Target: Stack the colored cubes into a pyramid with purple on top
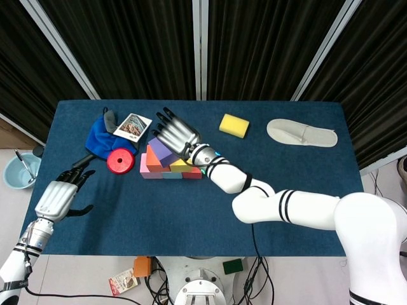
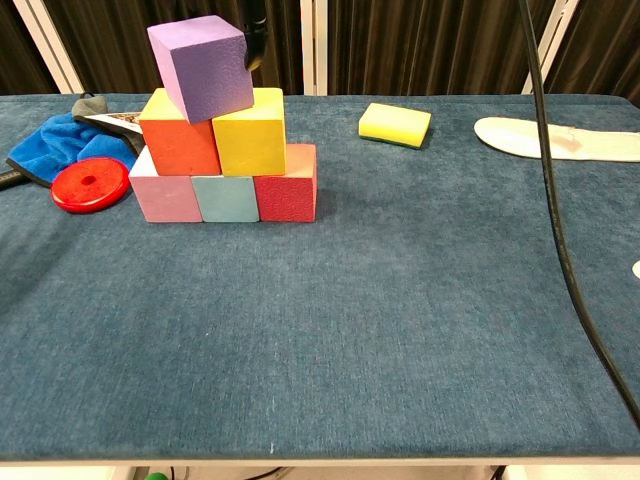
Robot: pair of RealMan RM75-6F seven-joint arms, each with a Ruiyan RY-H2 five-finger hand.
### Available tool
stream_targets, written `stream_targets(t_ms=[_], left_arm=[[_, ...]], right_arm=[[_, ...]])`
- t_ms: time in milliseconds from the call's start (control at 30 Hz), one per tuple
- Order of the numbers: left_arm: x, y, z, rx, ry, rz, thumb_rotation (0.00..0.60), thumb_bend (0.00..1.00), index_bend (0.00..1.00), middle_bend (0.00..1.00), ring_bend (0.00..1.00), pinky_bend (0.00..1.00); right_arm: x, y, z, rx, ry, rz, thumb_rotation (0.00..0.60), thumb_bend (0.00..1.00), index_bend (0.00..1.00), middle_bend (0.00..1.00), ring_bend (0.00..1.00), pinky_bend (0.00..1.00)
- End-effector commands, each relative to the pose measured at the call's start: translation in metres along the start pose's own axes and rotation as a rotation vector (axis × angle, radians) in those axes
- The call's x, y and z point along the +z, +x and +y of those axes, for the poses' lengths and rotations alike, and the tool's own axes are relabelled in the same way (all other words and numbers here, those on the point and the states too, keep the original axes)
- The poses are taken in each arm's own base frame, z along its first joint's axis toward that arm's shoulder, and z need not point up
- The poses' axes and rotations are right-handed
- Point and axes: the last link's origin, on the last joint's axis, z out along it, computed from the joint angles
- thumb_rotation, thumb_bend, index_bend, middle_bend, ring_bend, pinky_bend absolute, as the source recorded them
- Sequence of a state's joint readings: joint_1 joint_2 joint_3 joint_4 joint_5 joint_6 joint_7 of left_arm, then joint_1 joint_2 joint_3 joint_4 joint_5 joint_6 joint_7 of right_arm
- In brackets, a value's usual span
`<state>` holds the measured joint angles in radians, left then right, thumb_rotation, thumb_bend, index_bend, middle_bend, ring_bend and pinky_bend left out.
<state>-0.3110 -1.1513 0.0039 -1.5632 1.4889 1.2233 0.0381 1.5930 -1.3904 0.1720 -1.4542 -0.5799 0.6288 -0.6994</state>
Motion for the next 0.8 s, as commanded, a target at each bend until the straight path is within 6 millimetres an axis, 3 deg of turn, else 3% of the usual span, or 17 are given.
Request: stream_targets(t_ms=[33,233,433,800], left_arm=[[0.000,0.000,0.000,-0.002,-0.001,-0.001,0.504,0.17,0.12,0.03,0.09,0.18],[0.000,0.000,-0.001,-0.008,0.001,-0.002,0.510,0.17,0.12,0.03,0.09,0.18],[-0.001,0.001,-0.001,-0.010,0.002,0.002,0.510,0.17,0.12,0.03,0.09,0.18],[-0.002,0.002,-0.001,-0.011,-0.003,0.011,0.498,0.17,0.12,0.03,0.09,0.18]], right_arm=[[0.004,-0.006,0.002,-0.003,0.009,-0.008,0.600,0.00,0.23,0.19,0.00,0.00],[0.010,-0.011,-0.001,-0.007,0.026,-0.016,0.600,0.00,0.29,0.24,0.00,0.00],[0.014,-0.009,-0.001,0.006,0.017,0.010,0.600,0.07,0.42,0.36,0.02,0.00],[0.000,0.002,0.004,0.112,-0.087,0.050,0.600,0.08,0.45,0.42,0.07,0.00]])
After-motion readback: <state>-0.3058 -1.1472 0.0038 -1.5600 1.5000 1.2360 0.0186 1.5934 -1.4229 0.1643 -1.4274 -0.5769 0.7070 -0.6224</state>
